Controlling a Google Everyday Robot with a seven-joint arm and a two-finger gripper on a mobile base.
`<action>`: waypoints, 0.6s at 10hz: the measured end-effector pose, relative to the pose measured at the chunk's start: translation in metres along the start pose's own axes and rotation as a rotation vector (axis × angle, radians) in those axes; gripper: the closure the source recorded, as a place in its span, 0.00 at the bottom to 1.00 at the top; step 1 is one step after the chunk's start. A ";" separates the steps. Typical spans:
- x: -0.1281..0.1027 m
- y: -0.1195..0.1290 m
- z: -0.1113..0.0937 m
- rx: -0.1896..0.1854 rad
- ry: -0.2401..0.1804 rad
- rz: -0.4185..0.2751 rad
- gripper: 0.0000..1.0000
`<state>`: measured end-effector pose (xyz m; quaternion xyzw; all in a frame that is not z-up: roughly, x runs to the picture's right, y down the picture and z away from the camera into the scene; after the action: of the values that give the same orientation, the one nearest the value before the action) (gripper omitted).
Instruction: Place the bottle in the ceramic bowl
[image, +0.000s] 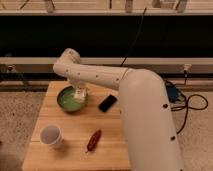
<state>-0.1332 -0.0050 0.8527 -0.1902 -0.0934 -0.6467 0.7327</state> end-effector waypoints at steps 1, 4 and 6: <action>0.000 -0.005 -0.001 0.003 0.003 -0.001 0.89; 0.003 -0.009 -0.001 0.012 0.018 -0.005 0.94; 0.003 -0.012 -0.001 0.015 0.023 -0.008 0.75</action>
<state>-0.1444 -0.0098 0.8545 -0.1768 -0.0905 -0.6511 0.7325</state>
